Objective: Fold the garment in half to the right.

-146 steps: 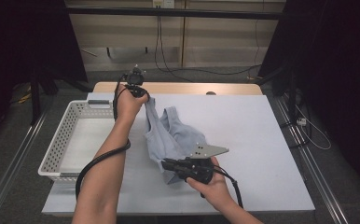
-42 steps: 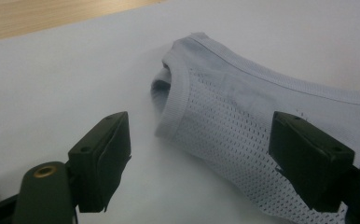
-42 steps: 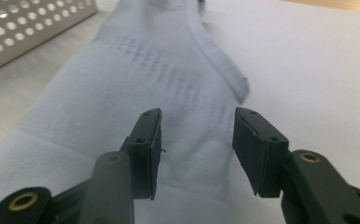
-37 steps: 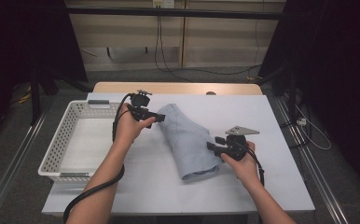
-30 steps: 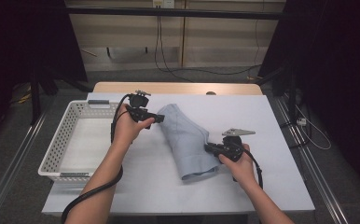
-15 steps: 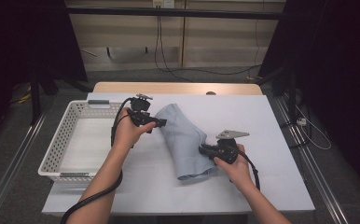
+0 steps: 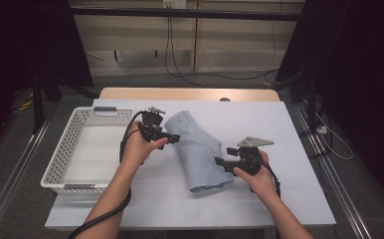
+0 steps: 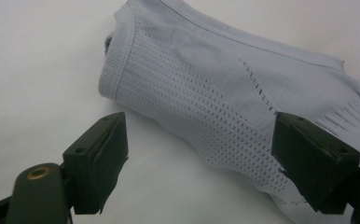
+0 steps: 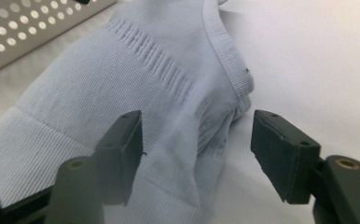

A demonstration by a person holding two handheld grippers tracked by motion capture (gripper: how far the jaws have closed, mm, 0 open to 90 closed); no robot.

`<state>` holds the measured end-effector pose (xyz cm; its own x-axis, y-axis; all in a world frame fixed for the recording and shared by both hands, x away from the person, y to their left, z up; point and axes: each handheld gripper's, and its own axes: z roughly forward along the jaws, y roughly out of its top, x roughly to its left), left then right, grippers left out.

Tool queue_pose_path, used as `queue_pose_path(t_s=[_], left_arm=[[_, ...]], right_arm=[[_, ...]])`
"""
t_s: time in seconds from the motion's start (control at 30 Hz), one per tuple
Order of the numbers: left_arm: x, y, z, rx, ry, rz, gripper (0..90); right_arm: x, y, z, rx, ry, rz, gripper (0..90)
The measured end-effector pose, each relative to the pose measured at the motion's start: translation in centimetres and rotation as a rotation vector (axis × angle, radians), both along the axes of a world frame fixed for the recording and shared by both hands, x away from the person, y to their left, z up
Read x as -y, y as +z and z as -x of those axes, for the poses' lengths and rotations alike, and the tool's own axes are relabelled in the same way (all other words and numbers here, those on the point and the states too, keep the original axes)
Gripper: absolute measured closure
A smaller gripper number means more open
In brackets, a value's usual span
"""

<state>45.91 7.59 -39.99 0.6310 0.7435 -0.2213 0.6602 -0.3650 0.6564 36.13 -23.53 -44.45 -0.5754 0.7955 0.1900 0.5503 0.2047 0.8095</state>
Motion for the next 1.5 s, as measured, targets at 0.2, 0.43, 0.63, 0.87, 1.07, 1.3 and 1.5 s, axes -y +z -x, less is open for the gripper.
queue_pose_path(t_s=[0.2, 0.43, 0.63, 0.87, 1.07, 1.3, 1.5], left_arm=[[0.1, -0.3, 0.6, -0.010, -0.017, 0.001, 17.6], [0.2, -0.5, 1.1, -0.011, -0.023, 0.020, 16.5], [0.5, -0.4, 1.5, -0.003, -0.033, 0.020, 15.9], [0.7, -0.7, 1.6, -0.017, -0.040, 0.019, 15.6], [0.7, -0.8, 1.9, -0.016, -0.043, 0.015, 15.4], [0.8, -1.0, 2.3, -0.017, -0.044, 0.016, 15.2], [1.0, -1.1, 2.6, -0.021, -0.051, 0.018, 14.8]], right_arm=[[1.2, 0.2, 0.2, 0.005, -0.021, 0.001, 22.1], [2.6, 0.4, 0.6, 0.018, -0.050, -0.008, 18.7], [3.5, 0.3, 1.0, 0.026, -0.064, -0.002, 17.1], [4.3, 0.2, 1.5, 0.032, -0.070, 0.018, 14.9], [4.7, 0.0, 2.0, 0.029, -0.070, 0.038, 13.4], [5.2, 0.3, 2.8, 0.045, -0.065, 0.061, 11.5], [5.9, 0.3, 3.6, 0.037, -0.063, 0.075, 10.2]])
